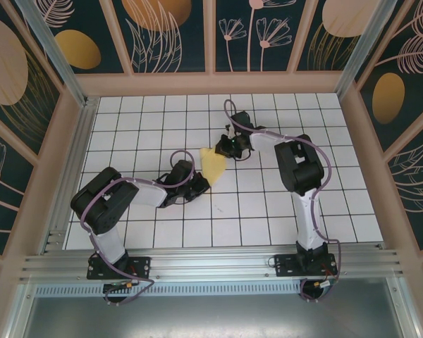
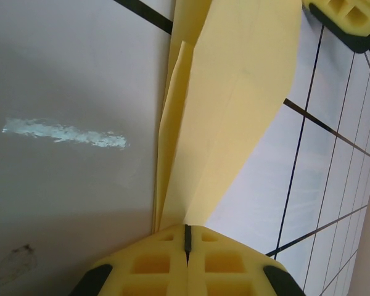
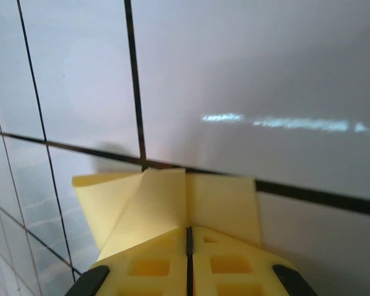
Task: Fold a paper plane with a square sheet of paper (pick it up from the middle)
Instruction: Fourth fold the wing at the center of the table.
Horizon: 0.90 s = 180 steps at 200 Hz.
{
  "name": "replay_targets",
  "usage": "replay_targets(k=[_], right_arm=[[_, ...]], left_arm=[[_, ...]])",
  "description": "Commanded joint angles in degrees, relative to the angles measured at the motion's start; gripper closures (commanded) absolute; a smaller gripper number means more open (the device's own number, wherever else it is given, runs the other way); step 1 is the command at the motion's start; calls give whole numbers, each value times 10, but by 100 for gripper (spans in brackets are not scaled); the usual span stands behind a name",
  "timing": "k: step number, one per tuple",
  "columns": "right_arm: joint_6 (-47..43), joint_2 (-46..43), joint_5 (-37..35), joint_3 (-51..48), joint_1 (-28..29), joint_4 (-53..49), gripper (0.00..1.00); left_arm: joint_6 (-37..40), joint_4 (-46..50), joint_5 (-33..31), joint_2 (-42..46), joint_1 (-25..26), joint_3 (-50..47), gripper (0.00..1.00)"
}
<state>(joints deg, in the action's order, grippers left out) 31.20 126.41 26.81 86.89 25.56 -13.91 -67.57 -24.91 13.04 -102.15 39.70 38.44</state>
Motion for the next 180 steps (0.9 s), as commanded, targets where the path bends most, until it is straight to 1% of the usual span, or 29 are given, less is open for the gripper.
replay_targets(k=[1, 30, 48, 61, 69, 74, 103, 142, 180], right_arm=[[-28, -47, -30, 10, -13, 13, 90], [-42, -138, 9, -72, 5, 43, 89], [-47, -161, 24, -117, 33, 49, 89], [-49, -153, 23, -126, 53, 40, 89], [-47, -144, 22, -128, 55, 40, 89], [-44, -137, 26, -128, 68, 43, 89], [-27, -91, 42, -115, 83, 52, 90], [-23, -52, 43, -104, 81, 51, 91], [-28, -26, 31, -90, 61, 54, 91]], left_arm=[[1, 123, 9, -17, 3, -36, 100], [0, 117, 8, -17, 3, -38, 100], [1, 116, 8, -15, 4, -40, 100], [0, 116, 7, -13, 4, -41, 100], [1, 116, 6, -11, 3, -41, 100], [1, 116, 6, -11, 4, -41, 100], [-1, 113, 8, -13, 4, -43, 100], [-1, 112, 9, -7, 4, -46, 100], [6, 113, 17, -8, 3, -49, 100]])
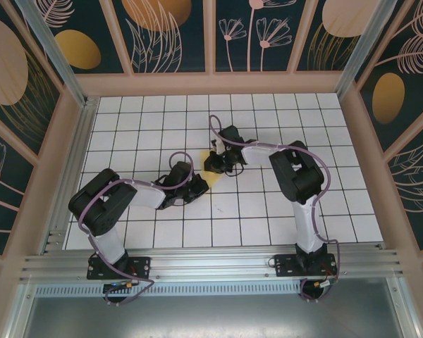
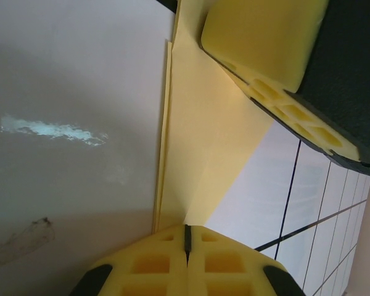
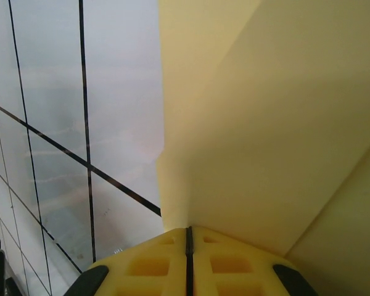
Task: Fold a paper plane with a square sheet of paper (pick it up from the middle)
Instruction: Fourth fold the wing at the center of the table.
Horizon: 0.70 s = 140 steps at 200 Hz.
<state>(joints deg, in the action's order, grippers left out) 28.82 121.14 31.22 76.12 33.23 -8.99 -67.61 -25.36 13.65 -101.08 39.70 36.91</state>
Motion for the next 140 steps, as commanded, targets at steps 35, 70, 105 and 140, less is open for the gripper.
replay_targets(k=[35, 70, 105, 140], right_arm=[[-9, 58, -24, 58, -44, 3, 91], [-10, 88, -38, 106, -66, -11, 90], [-17, 115, -69, 148, -79, -32, 91], [-11, 135, -91, 174, -100, -36, 91]], left_arm=[[17, 123, 20, -21, 3, -34, 100], [19, 122, 24, -21, 4, -41, 100], [18, 119, 24, -20, 4, -45, 100], [18, 117, 24, -18, 3, -49, 100]])
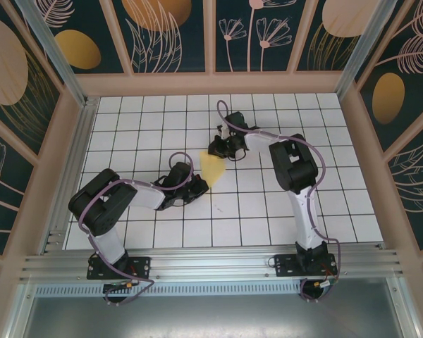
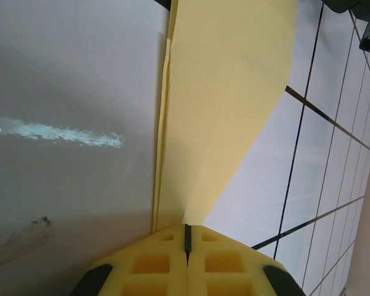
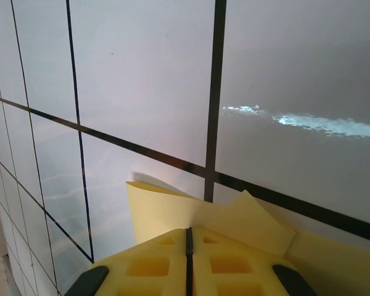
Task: Fold a paper plane with a square sheet of paper (pick it up from the middle)
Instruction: Fourth fold the wing at the center of the table.
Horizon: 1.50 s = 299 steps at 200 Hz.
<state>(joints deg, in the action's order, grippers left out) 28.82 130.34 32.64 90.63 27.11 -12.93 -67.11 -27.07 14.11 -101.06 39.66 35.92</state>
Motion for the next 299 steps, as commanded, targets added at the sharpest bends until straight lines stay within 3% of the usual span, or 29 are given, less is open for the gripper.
replay_targets(k=[1, 57, 96, 128, 165, 198, 242, 299], right_arm=[[-11, 43, -107, 31, -39, 3, 91], [-12, 76, -121, 129, -59, -37, 90], [-29, 36, -119, 175, -60, -72, 89], [-32, -70, -97, 72, -52, -57, 81], [-23, -196, -99, -109, -32, -17, 66], [-9, -253, -54, -221, -23, 34, 58], [-2, -217, 23, -241, -9, 91, 58], [3, -132, 22, -182, 6, 79, 64]], left_arm=[[13, 134, 20, -18, 4, -39, 100], [14, 133, 19, -17, 4, -40, 100], [18, 139, 16, -10, 4, -29, 100], [36, 164, 4, 24, 4, 15, 100], [41, 188, -43, 98, 0, 65, 80], [36, 191, -81, 167, -15, 41, 68], [13, 128, -58, 190, -16, -9, 68], [-5, 136, -77, 168, -16, -18, 67]])
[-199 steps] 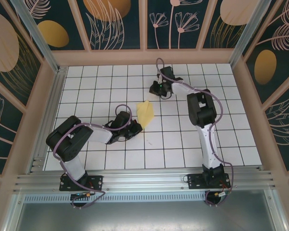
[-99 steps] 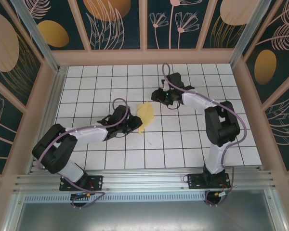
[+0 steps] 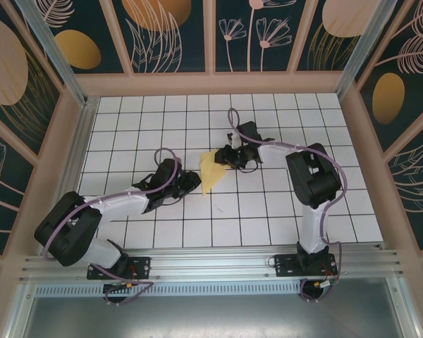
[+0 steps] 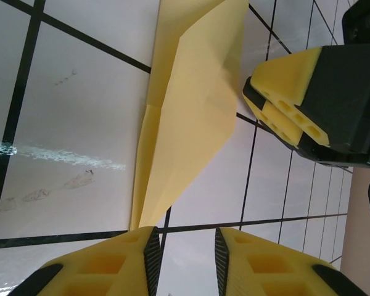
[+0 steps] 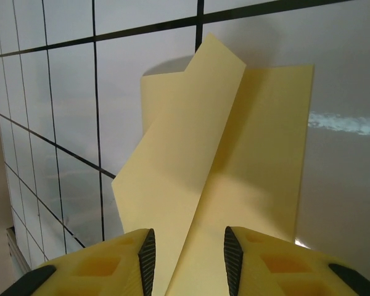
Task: Fold a paper plane with a square sheet of paper (pick it up from the middle)
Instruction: Fourth fold the wing at the center of the table, then turn over the paper at the center of the table.
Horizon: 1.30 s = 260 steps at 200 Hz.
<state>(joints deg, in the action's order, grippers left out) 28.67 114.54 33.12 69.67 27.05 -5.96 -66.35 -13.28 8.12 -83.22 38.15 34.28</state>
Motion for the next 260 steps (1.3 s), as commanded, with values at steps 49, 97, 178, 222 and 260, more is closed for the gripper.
replay_targets(k=[49, 97, 178, 222, 260], right_arm=[[11, 50, 21, 48, 18, 10, 65], [11, 59, 17, 67, 26, 1, 68], [32, 73, 8, 79, 35, -12, 69], [36, 76, 25, 81, 40, -7, 78], [28, 59, 8, 78, 40, -15, 98]], left_arm=[[-10, 3, -19, -39, -1, 10, 64], [-6, 1, -21, -60, -4, 16, 61], [-3, 1, -55, -93, -15, 56, 58], [-11, -9, -62, -107, -22, 55, 58], [-12, 2, -66, -85, -30, 41, 57]])
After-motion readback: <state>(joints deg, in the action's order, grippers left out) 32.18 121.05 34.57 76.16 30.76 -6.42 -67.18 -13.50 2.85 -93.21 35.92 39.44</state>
